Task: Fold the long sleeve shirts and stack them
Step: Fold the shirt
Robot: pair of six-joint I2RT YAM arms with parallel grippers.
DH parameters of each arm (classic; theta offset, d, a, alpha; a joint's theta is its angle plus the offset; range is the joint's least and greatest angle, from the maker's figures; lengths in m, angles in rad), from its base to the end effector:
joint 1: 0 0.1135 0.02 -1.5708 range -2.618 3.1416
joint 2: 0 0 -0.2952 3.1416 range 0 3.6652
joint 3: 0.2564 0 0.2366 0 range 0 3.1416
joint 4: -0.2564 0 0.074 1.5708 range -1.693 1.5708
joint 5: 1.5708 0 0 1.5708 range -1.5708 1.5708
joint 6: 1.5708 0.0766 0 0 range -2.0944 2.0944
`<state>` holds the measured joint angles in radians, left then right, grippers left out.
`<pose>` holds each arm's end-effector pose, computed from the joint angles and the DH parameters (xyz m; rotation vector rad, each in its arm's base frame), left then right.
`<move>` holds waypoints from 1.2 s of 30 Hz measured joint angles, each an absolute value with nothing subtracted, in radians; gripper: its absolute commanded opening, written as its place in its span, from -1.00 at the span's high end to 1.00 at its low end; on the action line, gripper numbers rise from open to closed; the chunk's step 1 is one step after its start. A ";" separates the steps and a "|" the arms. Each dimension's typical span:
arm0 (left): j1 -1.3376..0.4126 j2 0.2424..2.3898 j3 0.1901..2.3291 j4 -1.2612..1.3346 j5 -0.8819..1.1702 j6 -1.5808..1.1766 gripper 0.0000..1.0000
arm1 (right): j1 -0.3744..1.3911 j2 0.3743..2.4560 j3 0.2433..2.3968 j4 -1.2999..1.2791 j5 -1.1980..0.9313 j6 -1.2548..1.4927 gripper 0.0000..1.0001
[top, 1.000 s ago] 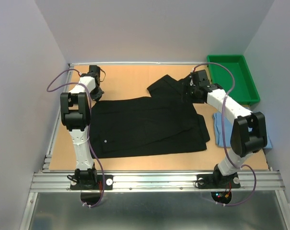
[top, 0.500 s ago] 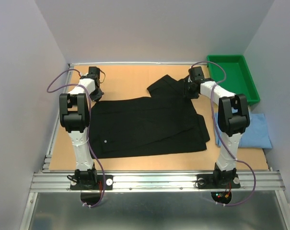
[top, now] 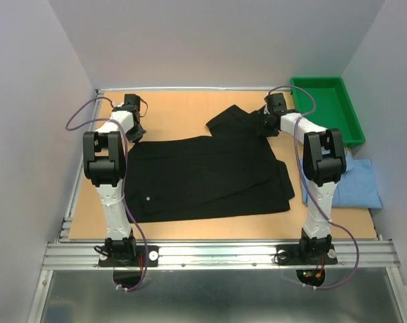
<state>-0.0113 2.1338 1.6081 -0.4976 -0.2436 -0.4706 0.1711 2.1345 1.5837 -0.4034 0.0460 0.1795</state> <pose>0.4830 0.0130 0.1735 -0.6662 2.4644 0.1323 0.4846 0.0802 0.1716 0.0291 2.5254 0.0830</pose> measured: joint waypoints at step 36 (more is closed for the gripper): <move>-0.009 1.919 1.442 -0.533 -0.314 -0.442 1.00 | 0.171 1.924 1.484 -0.382 -0.020 0.062 0.98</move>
<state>-0.0090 1.9190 1.4418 -0.5335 -0.3141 -0.4423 0.1715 1.9244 1.4837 -0.3817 -0.0200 0.0624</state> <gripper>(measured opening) 0.022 0.013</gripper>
